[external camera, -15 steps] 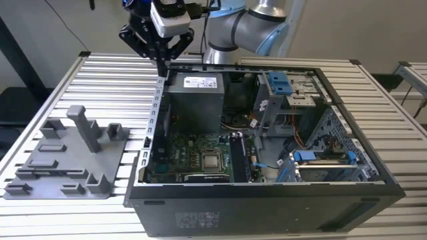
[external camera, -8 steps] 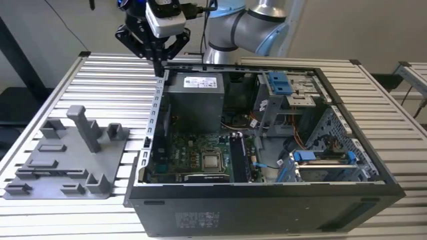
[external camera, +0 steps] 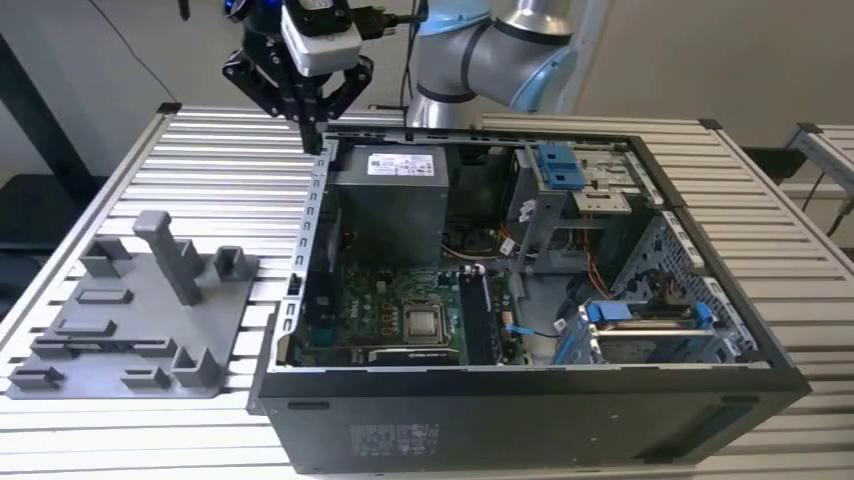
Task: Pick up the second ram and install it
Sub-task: 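Reach for the second ram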
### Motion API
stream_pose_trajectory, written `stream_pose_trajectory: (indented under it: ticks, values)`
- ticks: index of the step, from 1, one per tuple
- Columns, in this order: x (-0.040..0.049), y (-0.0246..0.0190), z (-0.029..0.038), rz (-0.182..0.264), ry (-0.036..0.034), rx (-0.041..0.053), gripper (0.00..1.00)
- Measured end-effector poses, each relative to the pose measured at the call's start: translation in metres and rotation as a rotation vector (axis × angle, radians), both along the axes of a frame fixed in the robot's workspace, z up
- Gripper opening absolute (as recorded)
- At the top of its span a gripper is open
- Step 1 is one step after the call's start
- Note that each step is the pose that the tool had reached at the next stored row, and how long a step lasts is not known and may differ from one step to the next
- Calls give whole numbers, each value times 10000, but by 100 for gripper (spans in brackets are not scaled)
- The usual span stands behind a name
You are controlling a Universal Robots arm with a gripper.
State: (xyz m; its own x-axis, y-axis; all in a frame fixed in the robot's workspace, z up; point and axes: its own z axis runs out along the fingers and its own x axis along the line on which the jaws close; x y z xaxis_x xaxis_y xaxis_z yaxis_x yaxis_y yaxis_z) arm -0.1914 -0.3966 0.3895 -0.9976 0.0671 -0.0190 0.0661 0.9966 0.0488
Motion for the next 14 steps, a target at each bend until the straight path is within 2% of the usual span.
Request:
stream_pose_trajectory:
  ticks: [8, 14]
  values:
    - [-63, 0, -5, 0, 0, 0, 11]
    - [-159, 0, -6, 3, 1, -1, 11]
